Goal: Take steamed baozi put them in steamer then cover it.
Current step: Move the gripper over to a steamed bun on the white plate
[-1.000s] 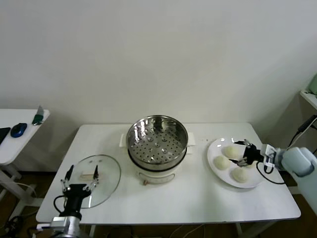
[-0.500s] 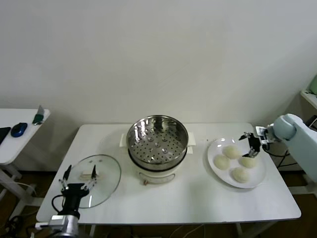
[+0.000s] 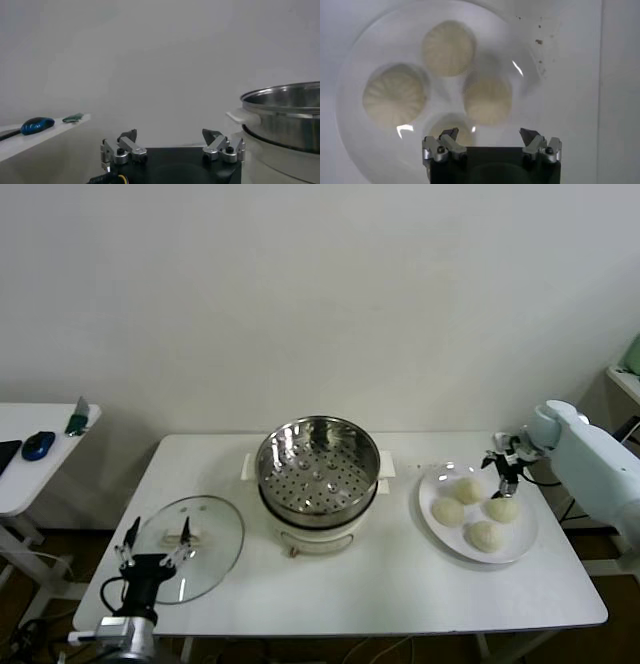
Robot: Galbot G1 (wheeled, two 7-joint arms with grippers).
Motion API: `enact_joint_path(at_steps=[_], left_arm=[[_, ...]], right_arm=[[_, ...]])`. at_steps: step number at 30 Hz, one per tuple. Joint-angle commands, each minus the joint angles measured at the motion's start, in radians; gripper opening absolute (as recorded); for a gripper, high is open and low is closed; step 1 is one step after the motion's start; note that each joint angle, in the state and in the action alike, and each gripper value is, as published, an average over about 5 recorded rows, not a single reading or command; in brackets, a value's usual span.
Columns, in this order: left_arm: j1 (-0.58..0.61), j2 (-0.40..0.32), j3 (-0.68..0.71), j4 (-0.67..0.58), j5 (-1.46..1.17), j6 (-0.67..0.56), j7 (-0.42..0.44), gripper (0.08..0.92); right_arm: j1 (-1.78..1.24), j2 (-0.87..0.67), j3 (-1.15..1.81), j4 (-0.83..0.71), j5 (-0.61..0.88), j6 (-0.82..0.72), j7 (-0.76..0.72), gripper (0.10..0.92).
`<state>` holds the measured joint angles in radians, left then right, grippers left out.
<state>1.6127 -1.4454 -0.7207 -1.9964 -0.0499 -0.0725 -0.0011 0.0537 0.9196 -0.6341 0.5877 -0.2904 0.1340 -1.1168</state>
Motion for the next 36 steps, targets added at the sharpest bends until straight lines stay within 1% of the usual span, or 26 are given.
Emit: enact_joint_path(at_steps=[1,8,13,27,36], left_arm=[[0.0,0.003,-0.004,0.002,-0.002,0.002,-0.002,0.823],[-0.002,0.008,-0.007,0.005,-0.003,0.005,-0.004,0.823],[-0.003,0.008,-0.006,0.008,-0.003,0.005,-0.004,0.823],[-0.003,0.008,-0.006,0.01,-0.003,0.005,-0.005,0.823],[0.003,0.006,-0.007,0.008,-0.003,0.003,-0.007,0.823]], right_arm=[[0.028,0.121,-0.002,-0.158,-0.052,0.021,-0.012,0.823],[0.018,0.174,0.028,-0.219,-0.078,0.038,0.006,0.823],[0.015,0.201,0.063,-0.259,-0.135,0.057,0.017,0.823],[0.011,0.212,0.082,-0.276,-0.171,0.067,0.005,0.82],[0.013,0.212,0.092,-0.275,-0.189,0.07,-0.002,0.738]])
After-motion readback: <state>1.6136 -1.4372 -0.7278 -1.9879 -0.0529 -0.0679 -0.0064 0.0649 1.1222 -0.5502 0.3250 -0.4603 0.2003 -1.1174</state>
